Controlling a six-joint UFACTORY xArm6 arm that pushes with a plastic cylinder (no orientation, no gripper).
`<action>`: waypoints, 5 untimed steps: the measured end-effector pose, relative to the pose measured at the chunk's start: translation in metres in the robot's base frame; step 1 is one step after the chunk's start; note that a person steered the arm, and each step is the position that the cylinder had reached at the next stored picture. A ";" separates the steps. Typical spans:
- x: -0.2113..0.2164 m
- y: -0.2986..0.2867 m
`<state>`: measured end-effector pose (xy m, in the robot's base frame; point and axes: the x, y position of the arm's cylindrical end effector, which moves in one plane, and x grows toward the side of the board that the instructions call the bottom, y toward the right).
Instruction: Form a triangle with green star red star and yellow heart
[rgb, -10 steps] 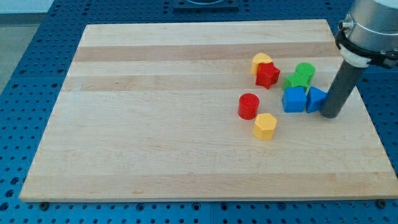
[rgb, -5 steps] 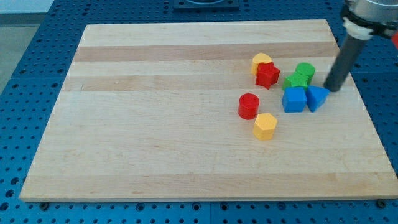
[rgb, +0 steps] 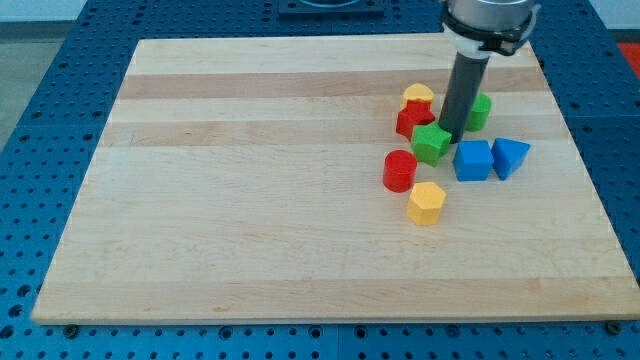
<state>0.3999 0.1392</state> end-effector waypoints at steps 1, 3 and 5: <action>-0.005 -0.003; -0.049 -0.010; -0.049 -0.040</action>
<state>0.3514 0.0994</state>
